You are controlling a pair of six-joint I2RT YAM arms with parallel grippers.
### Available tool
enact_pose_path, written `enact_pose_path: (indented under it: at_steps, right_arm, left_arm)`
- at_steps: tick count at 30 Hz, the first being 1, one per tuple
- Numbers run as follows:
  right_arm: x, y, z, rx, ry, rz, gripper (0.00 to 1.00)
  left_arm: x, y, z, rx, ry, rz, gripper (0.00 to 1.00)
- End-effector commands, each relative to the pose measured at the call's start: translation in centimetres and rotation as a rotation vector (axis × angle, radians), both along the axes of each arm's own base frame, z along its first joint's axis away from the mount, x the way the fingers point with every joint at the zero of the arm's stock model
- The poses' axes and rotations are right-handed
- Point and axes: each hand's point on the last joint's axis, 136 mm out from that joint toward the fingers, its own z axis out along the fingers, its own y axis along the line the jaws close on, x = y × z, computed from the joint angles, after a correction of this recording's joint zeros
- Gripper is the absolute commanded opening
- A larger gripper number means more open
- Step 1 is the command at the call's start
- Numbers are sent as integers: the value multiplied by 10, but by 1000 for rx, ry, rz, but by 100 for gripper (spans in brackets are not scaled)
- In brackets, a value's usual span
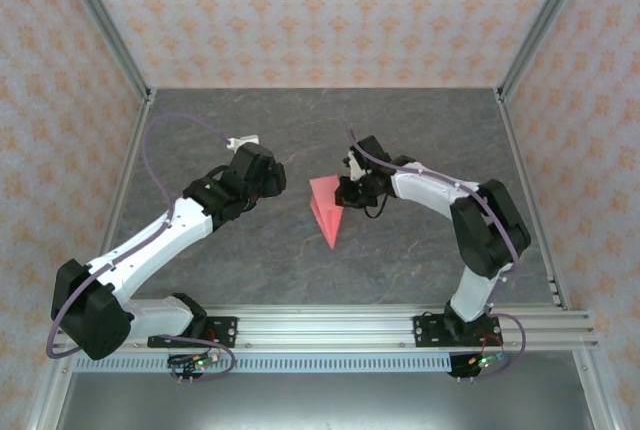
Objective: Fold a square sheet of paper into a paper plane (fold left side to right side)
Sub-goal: Turn over the paper plane at the center of the table.
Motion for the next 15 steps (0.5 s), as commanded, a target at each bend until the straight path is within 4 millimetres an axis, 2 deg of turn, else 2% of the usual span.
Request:
enact_pose_path:
  at_steps: [1,2,5,8,11,15]
  right_arm:
    - [6,-35,0,-157,-69,-4,30]
    - [7,-48,4,-226,-84,-17,36]
    - [7,-77,24,-388,-107,-43,47]
    - [2,-83,47,-452,-154,-46,54]
    - [-11,-68,57,-465,-169,2,55]
    - [-33,-22,60,-442,-193,123,60]
  left_arm:
    - [-4,13,0,38,0,39,69]
    - [-4,13,0,38,-1,38,69]
    - [-3,11,0,36,-4,32,69]
    - [-1,10,1,33,-9,27,70]
    - [-1,11,3,35,-14,28,72]
    - [-2,17,6,50,-28,55,72]
